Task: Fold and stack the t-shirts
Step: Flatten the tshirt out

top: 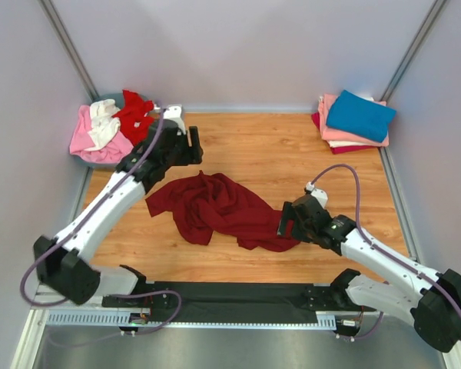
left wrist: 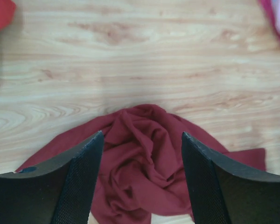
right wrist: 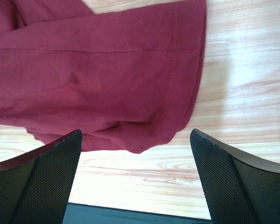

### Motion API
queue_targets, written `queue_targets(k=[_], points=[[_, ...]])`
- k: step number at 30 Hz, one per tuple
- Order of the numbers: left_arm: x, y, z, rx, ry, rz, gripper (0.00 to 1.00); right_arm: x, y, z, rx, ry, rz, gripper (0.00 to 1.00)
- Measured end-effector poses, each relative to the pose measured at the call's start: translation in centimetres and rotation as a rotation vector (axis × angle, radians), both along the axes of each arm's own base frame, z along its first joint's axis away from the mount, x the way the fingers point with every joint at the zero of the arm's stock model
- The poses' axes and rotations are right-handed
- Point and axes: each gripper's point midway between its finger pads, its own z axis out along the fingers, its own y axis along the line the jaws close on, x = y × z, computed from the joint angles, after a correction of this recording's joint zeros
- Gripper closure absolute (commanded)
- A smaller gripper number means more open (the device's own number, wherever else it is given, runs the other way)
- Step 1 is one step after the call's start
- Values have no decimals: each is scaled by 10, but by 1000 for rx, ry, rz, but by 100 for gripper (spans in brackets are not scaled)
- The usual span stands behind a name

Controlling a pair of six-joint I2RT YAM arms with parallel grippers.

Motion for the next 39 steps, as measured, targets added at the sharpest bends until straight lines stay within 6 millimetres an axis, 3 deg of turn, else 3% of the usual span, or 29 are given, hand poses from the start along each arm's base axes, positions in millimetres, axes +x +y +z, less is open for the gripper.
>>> queue_targets(k=[2,4,8,12,23,26,27,30,35,37,39], points=[[14,-9,-24,27,64,-7,25,0,2,0,9,2,3,1],[30,-19,-65,72,164,-13,25,0,4,1,17,4,8,1],[37,-24,-131,143,330,-17,28,-1,6,1,25,6,13,1],[37,-25,-158,174,403,-13,30,-1,6,1,26,4,17,1],[47,-35,-178,190,441,-12,42,-2,7,1,22,9,34,0],[46,-34,-186,207,459,-6,50,-2,6,-1,17,12,36,0],[45,-33,-188,214,463,-2,60,-2,6,-1,15,14,38,0],[45,-30,-192,227,471,9,100,-2,7,-2,11,16,40,0],[45,-29,-185,252,471,3,100,-2,6,-5,5,23,41,0],[47,-30,-171,270,450,0,100,-1,7,-5,6,22,41,1],[46,-30,-144,281,406,0,100,0,8,-6,8,22,42,2]])
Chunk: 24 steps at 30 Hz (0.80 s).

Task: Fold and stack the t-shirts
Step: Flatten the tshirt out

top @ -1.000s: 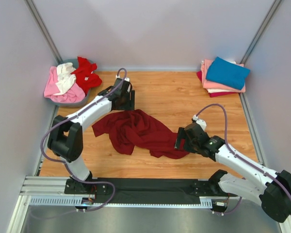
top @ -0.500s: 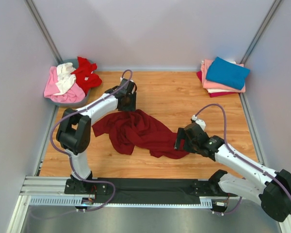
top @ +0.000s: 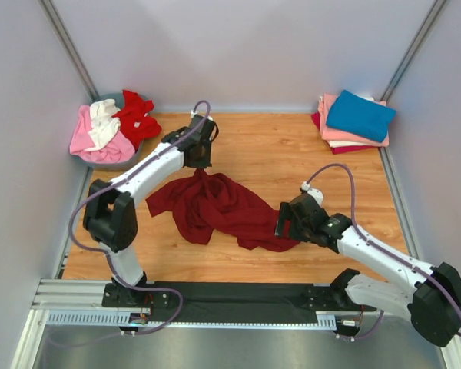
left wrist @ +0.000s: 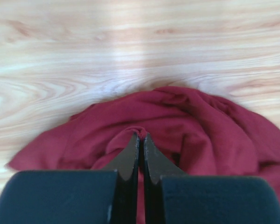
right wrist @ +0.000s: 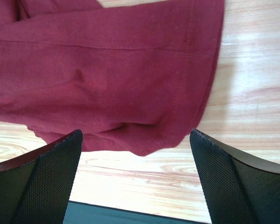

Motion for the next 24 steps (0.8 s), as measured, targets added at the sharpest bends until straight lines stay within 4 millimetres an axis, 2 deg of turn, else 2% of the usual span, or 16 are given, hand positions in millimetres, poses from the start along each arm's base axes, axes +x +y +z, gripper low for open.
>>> queue_targets(k=[2,7,9,10,12,19,22,24], points=[[-3,4,38,-4,-68,-3,100,1,3,-1,9,2,6,3],[-22,28,187,-97,-395,30,100,-1,17,0,30,-6,50,5],[-35,40,224,-133,-482,50,100,-4,25,-1,32,-6,78,7],[-42,46,235,-145,-510,58,100,-5,29,-2,30,-2,90,8],[-51,54,242,-153,-538,70,100,-6,38,-6,20,10,117,8],[-58,61,186,-62,-412,69,100,1,53,-21,-33,40,147,5],[-63,63,173,-43,-383,67,100,10,58,-13,-19,9,147,5],[-69,67,165,-39,-373,70,100,20,62,0,23,-35,139,6]])
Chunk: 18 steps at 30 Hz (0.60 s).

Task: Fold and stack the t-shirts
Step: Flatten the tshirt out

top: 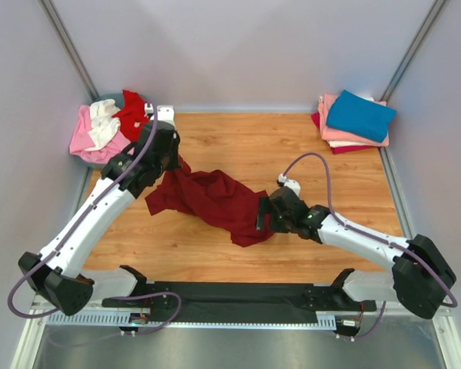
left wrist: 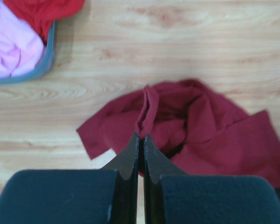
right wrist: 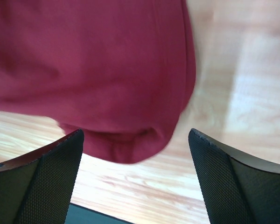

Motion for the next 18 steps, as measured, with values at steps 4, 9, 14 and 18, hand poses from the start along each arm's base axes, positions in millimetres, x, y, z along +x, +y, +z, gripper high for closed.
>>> queue_targets(k=[4,9,14,18], points=[[-24,14,-33,13,44,10,100,35,0,31,74,-71,-53,12],[-44,24,-77,43,129,24,100,87,14,49,52,-108,-56,25],[-50,25,-98,50,177,22,100,118,26,31,-15,-70,-39,39],[-49,23,-98,41,169,23,100,131,14,7,-76,-7,-68,44]])
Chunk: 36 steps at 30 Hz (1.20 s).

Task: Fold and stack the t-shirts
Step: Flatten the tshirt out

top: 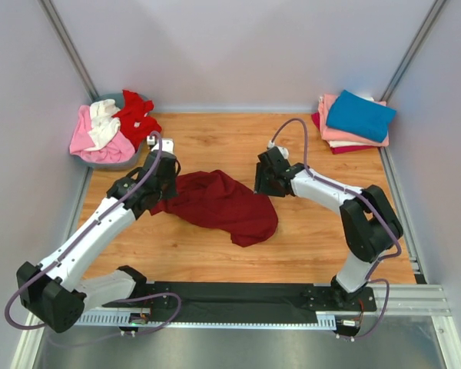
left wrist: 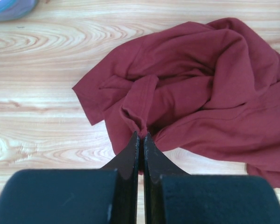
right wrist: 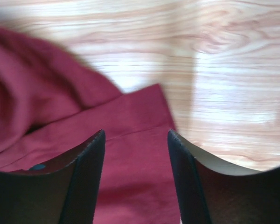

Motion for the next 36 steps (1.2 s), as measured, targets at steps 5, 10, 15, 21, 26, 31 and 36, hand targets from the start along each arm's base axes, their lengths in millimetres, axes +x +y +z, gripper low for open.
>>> queue_targets(k=[5,10,15,21,26,31,36], points=[[1,-1,2,-14,-23,0,100,-4,-12,-19,-53,66,-14,49],[2,-2,0,-13,-21,-1,100,-7,-13,-33,-80,105,-6,53],[4,-2,-3,-12,-20,-1,100,-8,-14,-44,-97,129,-4,55],[6,-3,-4,-11,-20,0,100,-1,-17,-45,-90,130,-10,64],[8,-4,-7,-7,-14,0,100,3,-21,-46,-87,134,-12,78],[8,-4,-7,-4,-14,3,100,5,-19,-47,-76,135,-4,92],[8,-3,-8,-1,-12,5,100,5,-18,-46,-71,134,0,100]])
